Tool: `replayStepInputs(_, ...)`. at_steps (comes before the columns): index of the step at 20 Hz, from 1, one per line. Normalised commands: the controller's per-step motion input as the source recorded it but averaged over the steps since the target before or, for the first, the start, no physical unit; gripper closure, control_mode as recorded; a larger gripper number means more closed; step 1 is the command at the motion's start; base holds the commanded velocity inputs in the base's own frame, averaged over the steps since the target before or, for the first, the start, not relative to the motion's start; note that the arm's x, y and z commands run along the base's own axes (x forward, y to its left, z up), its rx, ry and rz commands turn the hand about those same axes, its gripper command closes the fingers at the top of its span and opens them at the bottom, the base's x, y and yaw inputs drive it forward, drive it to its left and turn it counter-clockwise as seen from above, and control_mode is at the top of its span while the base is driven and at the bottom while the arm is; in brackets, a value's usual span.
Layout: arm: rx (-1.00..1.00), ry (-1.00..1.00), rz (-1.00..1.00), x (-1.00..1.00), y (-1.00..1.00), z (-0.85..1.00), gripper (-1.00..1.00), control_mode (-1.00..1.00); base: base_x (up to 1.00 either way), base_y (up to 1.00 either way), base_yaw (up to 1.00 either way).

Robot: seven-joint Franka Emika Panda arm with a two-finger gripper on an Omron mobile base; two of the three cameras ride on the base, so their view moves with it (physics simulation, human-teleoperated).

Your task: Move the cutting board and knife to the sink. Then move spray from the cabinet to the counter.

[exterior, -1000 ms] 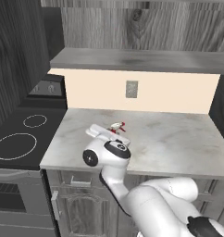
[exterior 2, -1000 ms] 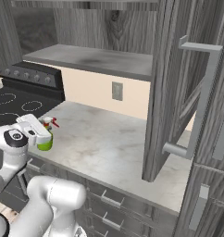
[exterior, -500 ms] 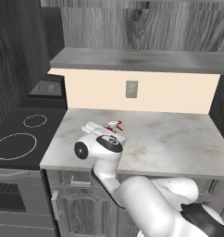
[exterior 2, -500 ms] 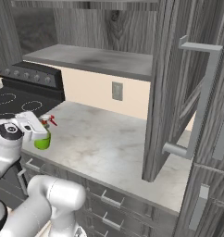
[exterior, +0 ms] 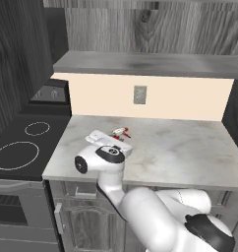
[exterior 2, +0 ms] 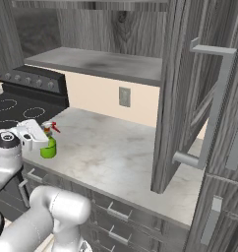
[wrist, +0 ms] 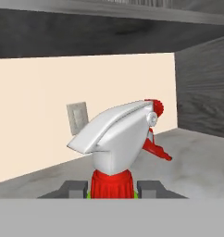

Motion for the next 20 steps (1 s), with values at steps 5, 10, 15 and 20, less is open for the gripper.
replayStepInputs(5,-0.13,0.04,-0.07,0.22,0.0,0.0,1.0,-1.0,0.0,0.0,0.0)
replayStepInputs(10,0.0,0.1,-0.07,0.22,0.0,0.0,1.0,-1.0,0.0,0.0,0.0)
replayStepInputs(15,0.0,0.0,0.0,0.01,0.0,-0.07,1.0,-1.0,0.0,0.0,0.0)
replayStepInputs(20,0.03,0.0,0.0,0.0,0.0,-0.18,1.0,-1.0,0.0,0.0,0.0)
